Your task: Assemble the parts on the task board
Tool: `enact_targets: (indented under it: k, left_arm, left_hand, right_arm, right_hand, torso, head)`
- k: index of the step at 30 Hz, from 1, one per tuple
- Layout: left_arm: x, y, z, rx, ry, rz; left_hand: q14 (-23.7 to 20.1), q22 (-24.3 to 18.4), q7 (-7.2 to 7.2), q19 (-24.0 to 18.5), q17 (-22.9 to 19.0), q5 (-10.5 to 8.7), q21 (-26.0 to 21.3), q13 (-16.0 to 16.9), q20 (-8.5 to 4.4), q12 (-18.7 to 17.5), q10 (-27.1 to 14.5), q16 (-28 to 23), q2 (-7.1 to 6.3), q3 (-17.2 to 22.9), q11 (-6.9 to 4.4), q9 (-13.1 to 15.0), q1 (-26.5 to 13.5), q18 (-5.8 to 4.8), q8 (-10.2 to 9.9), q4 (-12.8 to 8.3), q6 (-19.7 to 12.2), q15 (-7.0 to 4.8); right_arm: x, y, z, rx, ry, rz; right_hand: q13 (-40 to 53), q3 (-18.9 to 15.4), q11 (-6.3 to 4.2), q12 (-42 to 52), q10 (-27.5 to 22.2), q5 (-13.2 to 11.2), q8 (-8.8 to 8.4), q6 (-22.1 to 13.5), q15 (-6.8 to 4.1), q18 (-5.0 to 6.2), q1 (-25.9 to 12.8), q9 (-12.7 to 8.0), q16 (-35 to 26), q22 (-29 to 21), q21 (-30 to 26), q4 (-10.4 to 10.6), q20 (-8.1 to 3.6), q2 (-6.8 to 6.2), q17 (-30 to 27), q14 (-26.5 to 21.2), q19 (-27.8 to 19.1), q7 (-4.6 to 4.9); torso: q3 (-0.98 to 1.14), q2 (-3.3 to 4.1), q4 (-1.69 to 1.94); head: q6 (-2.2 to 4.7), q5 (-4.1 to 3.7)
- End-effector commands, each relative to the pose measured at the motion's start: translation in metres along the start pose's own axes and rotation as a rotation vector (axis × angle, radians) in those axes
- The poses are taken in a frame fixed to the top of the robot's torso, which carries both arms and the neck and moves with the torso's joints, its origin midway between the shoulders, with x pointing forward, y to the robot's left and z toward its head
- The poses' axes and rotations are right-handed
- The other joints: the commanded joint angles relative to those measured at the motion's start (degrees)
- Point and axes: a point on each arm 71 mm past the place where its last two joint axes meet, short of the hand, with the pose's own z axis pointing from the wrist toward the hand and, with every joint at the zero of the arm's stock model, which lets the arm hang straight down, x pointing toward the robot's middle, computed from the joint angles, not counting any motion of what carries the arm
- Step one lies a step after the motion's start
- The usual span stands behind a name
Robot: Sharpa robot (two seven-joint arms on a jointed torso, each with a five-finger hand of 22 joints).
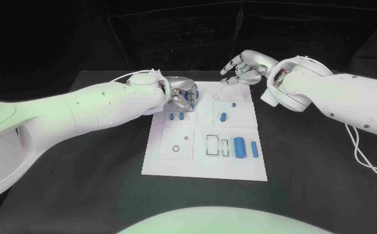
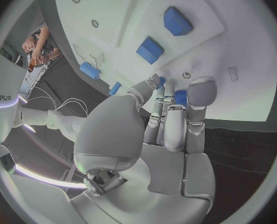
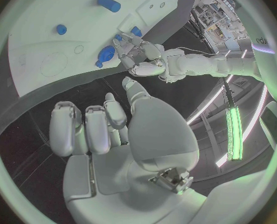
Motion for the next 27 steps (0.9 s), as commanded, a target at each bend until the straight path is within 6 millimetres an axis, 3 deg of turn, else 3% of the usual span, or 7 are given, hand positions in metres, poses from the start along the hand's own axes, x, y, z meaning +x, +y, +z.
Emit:
enact_targets:
  k: [1, 9, 19, 23, 27]
  left_arm:
    - [-0.007, -0.003, -0.003, 0.027, -0.043, -0.034]
    - [-0.019, 0.002, -0.017, 0.03, -0.081, -0.091]
    - [-0.019, 0.018, -0.033, -0.028, -0.024, -0.115]
    - [-0.018, 0.026, -0.038, -0.051, -0.01, -0.119]
    - [-0.018, 0.032, -0.04, -0.071, -0.009, -0.123]
  left_hand:
    - [1.5, 0.0, -0.14, 0.3, -0.1, -0.08, 0.2, 0.0, -0.24, -0.3, 0.4, 0.2, 0.46, 0.3, 0.11, 0.0, -0.1, -1.05, -0.3, 0.0, 0.4, -0.32]
    - [1.5, 0.3, -0.09, 0.4, 0.0, -0.07, 0.3, 0.0, -0.26, -0.4, 0.5, 0.3, 0.46, 0.4, 0.12, 0.0, -0.2, -1.09, -0.4, 0.0, 0.5, -0.33]
    - [1.5, 0.2, 0.0, 0.4, -0.2, -0.12, 0.3, 0.0, -0.27, -0.9, 0.7, 0.3, 0.14, 0.3, 0.18, -0.1, -0.5, -1.1, -0.7, -0.1, 0.5, -0.28]
    - [1.5, 0.2, 0.04, 0.4, -0.3, -0.13, 0.3, 0.0, -0.26, -1.1, 0.7, 0.3, 0.0, 0.2, 0.22, -0.1, -0.7, -1.11, -0.9, -0.1, 0.5, -0.27]
    - [1.5, 0.2, 0.06, 0.4, -0.3, -0.12, 0.3, 0.0, -0.25, -1.1, 0.7, 0.3, -0.05, 0.2, 0.24, -0.1, -0.8, -1.11, -0.9, -0.1, 0.5, -0.26]
  right_arm:
    - [-0.001, 0.001, 0.0, -0.009, -0.004, -0.003]
    - [-0.002, -0.002, 0.001, 0.003, -0.002, -0.006]
    - [-0.003, -0.004, 0.0, 0.012, -0.004, -0.009]
    - [-0.003, -0.004, 0.001, 0.01, -0.001, -0.009]
    - [-0.003, -0.004, 0.001, 0.01, 0.0, -0.009]
  right_hand:
    - [0.1, -0.1, -0.12, -0.1, 0.0, 0.4, 0.35, -0.1, -0.38, 0.47, 0.0, -0.1, 0.0, 0.0, -0.2, 0.0, -0.18, 0.72, 0.1, 2.3, 0.0, -0.21]
    - [0.1, -0.1, -0.12, -0.1, 0.0, 0.4, 0.35, -0.1, -0.38, 0.47, 0.0, -0.1, 0.0, 0.0, -0.2, 0.0, -0.18, 0.72, 0.1, 2.3, 0.0, -0.21]
    - [0.0, -0.1, -0.12, -0.2, -0.1, 0.4, 0.39, -0.1, -0.38, 0.48, 0.0, -0.1, -0.1, 0.0, -0.2, 0.0, -0.18, 0.73, 0.0, 2.3, -0.1, -0.22]
    - [0.0, -0.1, -0.12, -0.2, -0.1, 0.4, 0.39, -0.1, -0.38, 0.48, 0.0, -0.1, -0.1, 0.0, -0.2, 0.0, -0.18, 0.73, 0.0, 2.3, -0.1, -0.22]
    - [0.0, -0.1, -0.12, -0.2, -0.1, 0.4, 0.39, -0.1, -0.38, 0.48, 0.0, -0.1, -0.1, 0.0, -0.2, 0.0, -0.18, 0.73, 0.0, 2.3, -0.1, -0.22]
  torso:
    - [-0.04, -0.01, 0.1]
    - [0.0, -0.03, 0.11]
    - [-0.01, 0.03, 0.16]
    - [0.03, 0.07, -0.1]
    - [0.01, 0.03, -0.04]
  head:
    - [0.07, 0.02]
    - [0.15, 0.21]
    - [0.05, 0.52]
    - [0.04, 0.9]
    - [-0.04, 0.92]
